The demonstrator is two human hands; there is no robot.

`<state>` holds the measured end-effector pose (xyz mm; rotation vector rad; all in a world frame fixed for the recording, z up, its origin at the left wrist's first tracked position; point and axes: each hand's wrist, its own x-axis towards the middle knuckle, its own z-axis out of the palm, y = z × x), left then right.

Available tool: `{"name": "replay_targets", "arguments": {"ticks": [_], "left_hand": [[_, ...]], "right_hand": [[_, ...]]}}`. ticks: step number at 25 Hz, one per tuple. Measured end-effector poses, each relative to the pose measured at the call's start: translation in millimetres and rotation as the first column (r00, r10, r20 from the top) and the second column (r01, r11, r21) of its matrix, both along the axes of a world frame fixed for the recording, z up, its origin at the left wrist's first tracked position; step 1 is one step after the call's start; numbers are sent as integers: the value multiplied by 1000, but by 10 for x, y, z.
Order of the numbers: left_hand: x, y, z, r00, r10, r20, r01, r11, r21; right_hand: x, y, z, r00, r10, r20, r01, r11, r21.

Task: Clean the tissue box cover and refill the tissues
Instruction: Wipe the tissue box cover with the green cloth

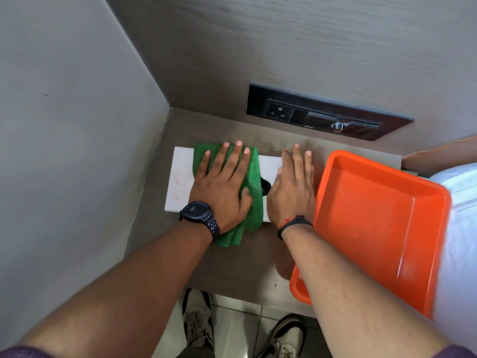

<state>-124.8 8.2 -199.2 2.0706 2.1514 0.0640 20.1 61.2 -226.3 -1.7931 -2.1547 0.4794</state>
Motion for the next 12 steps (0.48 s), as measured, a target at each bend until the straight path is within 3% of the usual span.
{"name": "replay_targets", "arguments": {"ticks": [12], "left_hand": [[-441,-231,82,989,149,20,-149,989,7]], "right_hand": [[17,10,-1,1000,10,-7,-10,1000,-8]]}}
